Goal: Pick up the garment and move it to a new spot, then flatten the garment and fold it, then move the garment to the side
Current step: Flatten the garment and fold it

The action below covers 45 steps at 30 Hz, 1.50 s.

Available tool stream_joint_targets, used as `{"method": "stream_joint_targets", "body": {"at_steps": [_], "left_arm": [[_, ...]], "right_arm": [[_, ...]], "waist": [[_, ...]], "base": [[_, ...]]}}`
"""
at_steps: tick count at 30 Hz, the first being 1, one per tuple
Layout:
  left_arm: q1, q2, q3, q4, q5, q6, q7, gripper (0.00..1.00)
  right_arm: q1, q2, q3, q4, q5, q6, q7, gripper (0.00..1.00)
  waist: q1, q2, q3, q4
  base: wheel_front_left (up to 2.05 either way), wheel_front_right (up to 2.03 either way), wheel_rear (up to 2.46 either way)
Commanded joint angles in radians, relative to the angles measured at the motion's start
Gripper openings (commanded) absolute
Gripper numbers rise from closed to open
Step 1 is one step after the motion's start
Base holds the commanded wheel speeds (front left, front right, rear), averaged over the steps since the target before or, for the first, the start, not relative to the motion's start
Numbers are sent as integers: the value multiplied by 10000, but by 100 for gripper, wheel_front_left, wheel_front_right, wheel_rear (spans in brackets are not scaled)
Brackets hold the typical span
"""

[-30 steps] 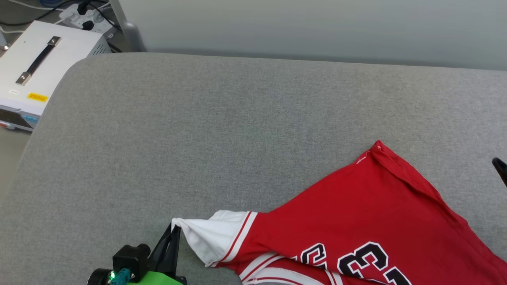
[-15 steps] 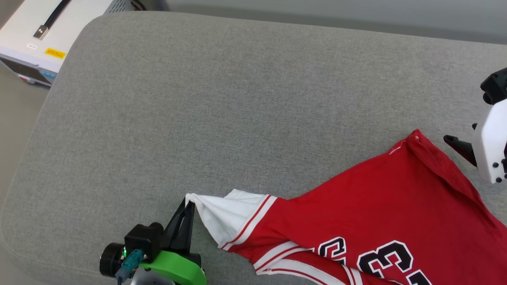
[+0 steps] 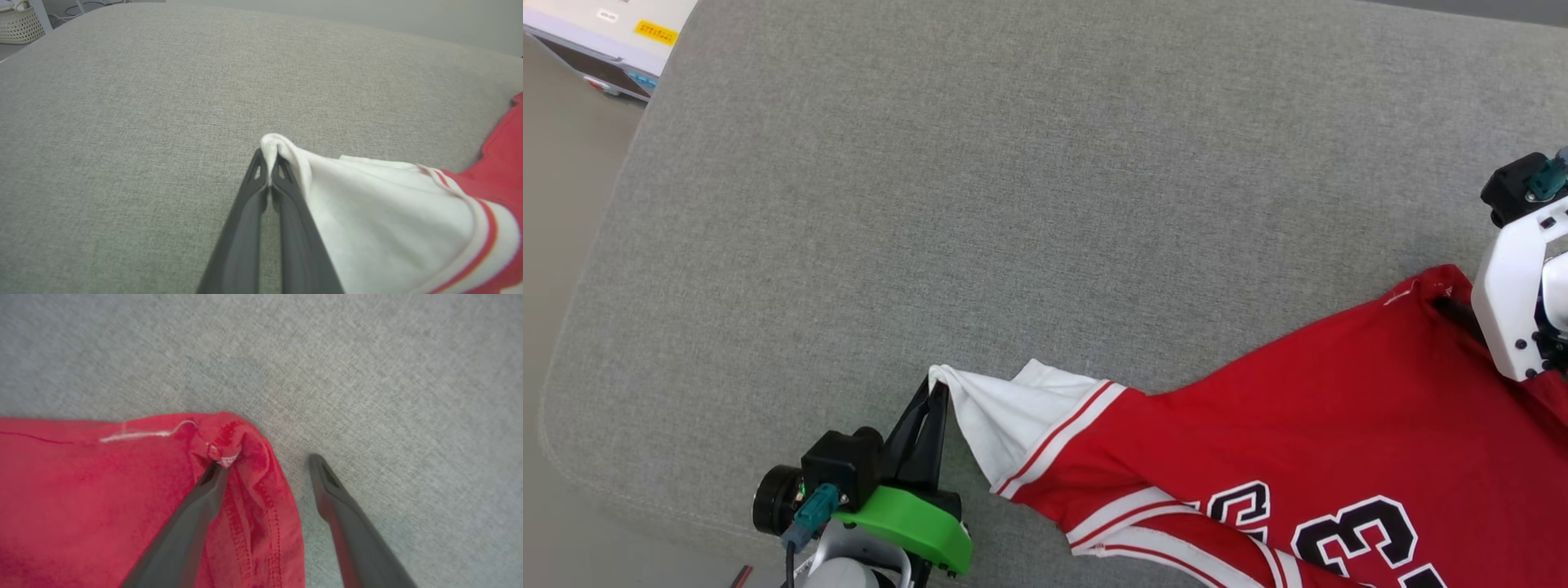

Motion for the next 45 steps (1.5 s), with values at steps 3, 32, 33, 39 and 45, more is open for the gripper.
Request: {"method": "stream_joint_targets", "body": {"at_steps": [3,32,33,39,45], "left_arm": [[-170,-84,49,80,63,-31,-62,0],[-415,885,599,-818,257,-255,123,0],[-612,940,637,-903,253,-275,151,0],[-2310,1322,749,-1376,318,-470,439,0],[-4650,1569,816,-1635,311,-643,883,0]], "right_arm": [[381,229,874,589,390,8,-115,100],[451,-235,-714,-522,986,8,-6375,0],[441,-219,-856,-579,942,8,-6468,0],[220,-27,-1864,-1110,658,8,-6690,0],[-542,217,-2866,-1607,196,8,-6555,0]], "waist": [[-1,0,56,40],[-1,0,-2847,-1367],[-1,0,-2877,-1424],[-1,0,-2840,-1776],[-1,0,-2093,-2014]], "base": [[0,0,0],[0,0,0],[0,0,0],[0,0,0],[0,0,0]]}}
